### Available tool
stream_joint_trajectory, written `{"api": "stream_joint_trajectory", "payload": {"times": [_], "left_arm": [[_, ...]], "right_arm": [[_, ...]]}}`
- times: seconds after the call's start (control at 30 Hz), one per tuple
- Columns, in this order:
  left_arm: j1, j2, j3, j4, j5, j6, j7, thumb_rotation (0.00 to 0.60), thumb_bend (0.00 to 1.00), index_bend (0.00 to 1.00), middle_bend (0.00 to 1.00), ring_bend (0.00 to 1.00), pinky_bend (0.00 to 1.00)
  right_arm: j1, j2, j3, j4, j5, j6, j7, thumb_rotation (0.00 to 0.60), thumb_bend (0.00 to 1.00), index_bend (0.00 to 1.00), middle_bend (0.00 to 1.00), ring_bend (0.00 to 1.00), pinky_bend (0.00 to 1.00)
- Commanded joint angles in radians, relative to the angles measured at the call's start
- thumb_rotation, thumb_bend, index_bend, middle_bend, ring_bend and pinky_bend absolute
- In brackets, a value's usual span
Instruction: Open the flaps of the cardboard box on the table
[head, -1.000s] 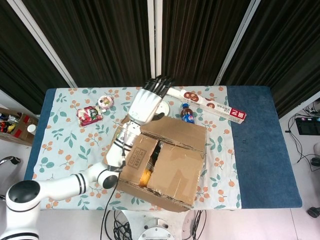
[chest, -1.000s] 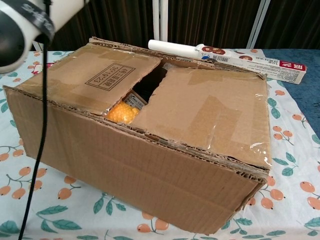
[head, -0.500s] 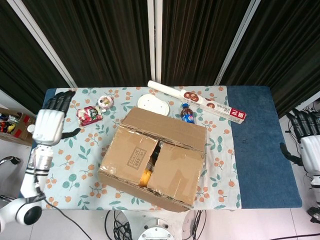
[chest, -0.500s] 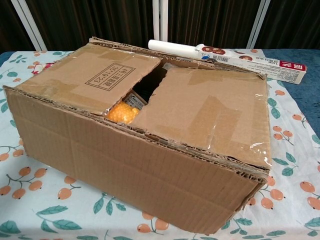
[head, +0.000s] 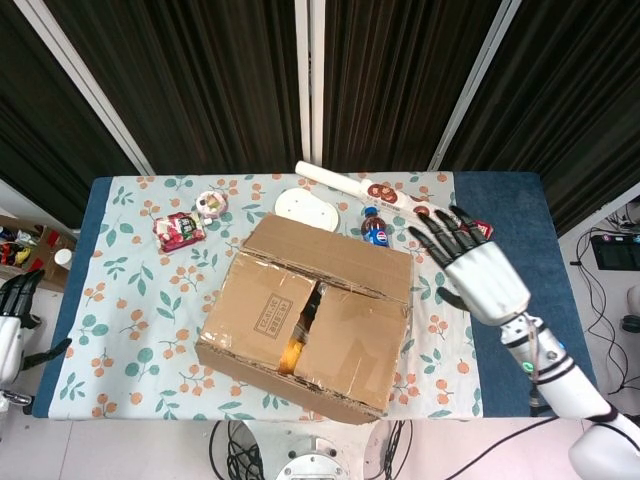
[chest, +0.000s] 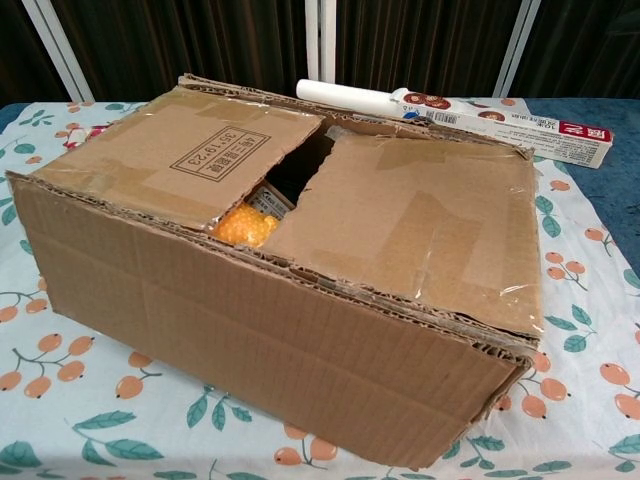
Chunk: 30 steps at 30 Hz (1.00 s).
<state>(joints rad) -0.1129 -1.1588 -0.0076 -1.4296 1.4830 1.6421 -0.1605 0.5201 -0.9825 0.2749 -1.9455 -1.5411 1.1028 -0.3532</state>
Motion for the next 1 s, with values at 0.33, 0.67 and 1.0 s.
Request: {"api": "stream_joint_trajectory", "payload": {"times": [0.33, 0.67, 1.0], "left_arm": [[0.088, -0.03, 0.008, 0.077, 0.051, 0.102, -0.074, 0.6, 0.05, 0.08, 0.1, 0.1, 0.22], [0.109, -0.048, -0.008, 0.141, 0.045, 0.094, -0.143, 0.6, 0.05, 0.07, 0.1, 0.1, 0.22], [0.126, -0.047, -0.004, 0.171, 0.07, 0.099, -0.158, 0.6, 0.05, 0.07, 0.1, 0.1, 0.22]], "right_arm": [[0.3, -0.403, 0.014, 0.092, 0.231, -0.194, -0.295, 0.6, 0.0, 0.0, 0.0, 0.0, 0.0], [0.347, -0.53, -0.028, 0.17, 0.272, -0.168, -0.334, 0.6, 0.0, 0.0, 0.0, 0.0, 0.0], [0.406, -0.666, -0.012, 0.348, 0.208, -0.129, -0.252, 0.6, 0.04, 0.0, 0.0, 0.0, 0.0]]}}
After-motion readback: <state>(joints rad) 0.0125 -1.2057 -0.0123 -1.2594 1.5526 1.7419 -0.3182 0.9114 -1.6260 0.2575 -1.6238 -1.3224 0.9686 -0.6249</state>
